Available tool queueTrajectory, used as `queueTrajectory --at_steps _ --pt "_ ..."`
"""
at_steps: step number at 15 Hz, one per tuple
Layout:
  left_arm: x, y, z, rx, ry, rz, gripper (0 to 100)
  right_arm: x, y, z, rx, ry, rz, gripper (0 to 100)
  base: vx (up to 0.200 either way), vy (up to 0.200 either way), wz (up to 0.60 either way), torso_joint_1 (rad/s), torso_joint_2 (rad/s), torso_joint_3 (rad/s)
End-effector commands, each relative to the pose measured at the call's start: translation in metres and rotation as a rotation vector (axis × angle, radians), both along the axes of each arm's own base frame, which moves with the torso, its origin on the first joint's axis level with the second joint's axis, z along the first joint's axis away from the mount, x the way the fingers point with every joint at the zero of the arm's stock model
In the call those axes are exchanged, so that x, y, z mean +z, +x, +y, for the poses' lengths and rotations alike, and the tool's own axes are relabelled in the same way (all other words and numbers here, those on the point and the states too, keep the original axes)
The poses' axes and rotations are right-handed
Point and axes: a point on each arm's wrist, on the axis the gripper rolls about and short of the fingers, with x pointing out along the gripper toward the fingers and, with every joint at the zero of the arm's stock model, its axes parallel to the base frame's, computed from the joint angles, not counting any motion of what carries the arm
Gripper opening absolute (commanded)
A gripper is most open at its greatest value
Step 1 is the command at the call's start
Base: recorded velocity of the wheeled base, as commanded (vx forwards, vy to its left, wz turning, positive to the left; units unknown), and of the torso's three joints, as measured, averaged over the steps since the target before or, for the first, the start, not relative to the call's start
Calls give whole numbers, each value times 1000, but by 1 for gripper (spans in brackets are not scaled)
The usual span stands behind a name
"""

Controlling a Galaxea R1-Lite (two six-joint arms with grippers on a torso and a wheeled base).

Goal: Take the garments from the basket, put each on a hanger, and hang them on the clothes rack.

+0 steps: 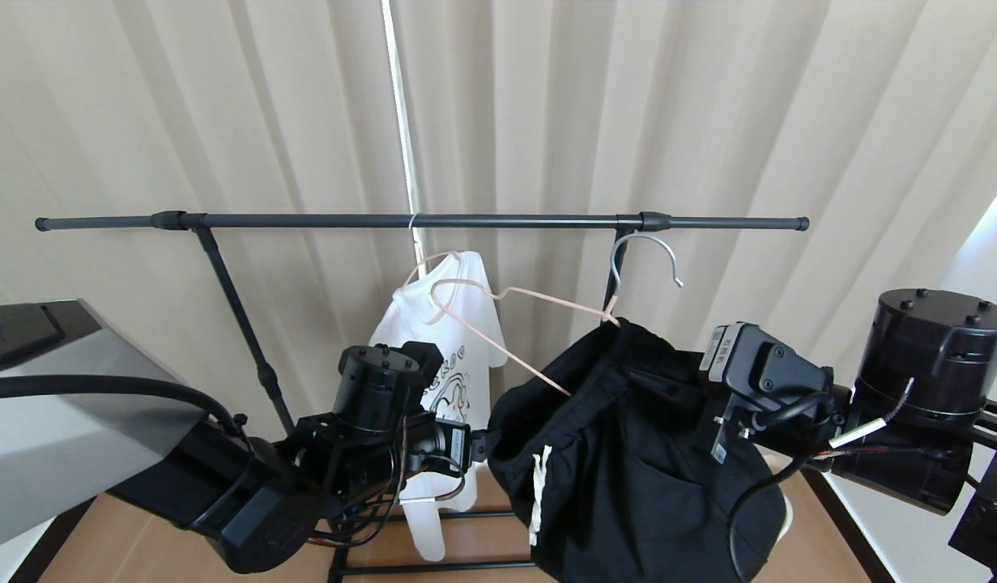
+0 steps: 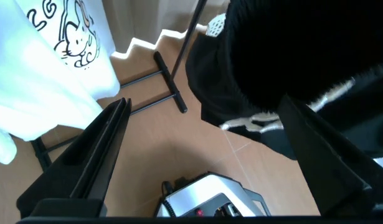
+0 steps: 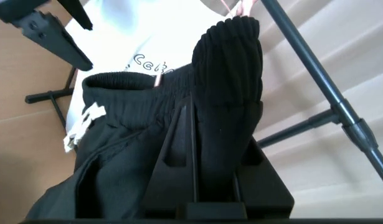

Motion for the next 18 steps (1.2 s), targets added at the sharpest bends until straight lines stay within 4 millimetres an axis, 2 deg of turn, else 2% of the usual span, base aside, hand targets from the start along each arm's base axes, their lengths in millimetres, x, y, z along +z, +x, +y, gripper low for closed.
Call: queueTrajectory --at_steps 1,8,9,15,18 --pt "-4 5 -4 27 -6 3 100 4 -7 3 25 6 -13 0 0 0 0 0 0 0" --pt "-14 8 -8 28 12 24 100 13 -20 3 46 25 -44 0 0 0 0 0 0 0" --pt "-14 8 -8 28 12 24 0 13 -20 3 47 24 -45 0 0 0 0 0 0 0" --pt "-6 13 -7 83 -24 -50 0 9 -12 -2 19 17 -30 0 0 0 0 0 0 0" --pt "-1 19 -4 113 -38 -82 0 -5 0 -3 -9 -10 15 0 0 0 0 0 0 0"
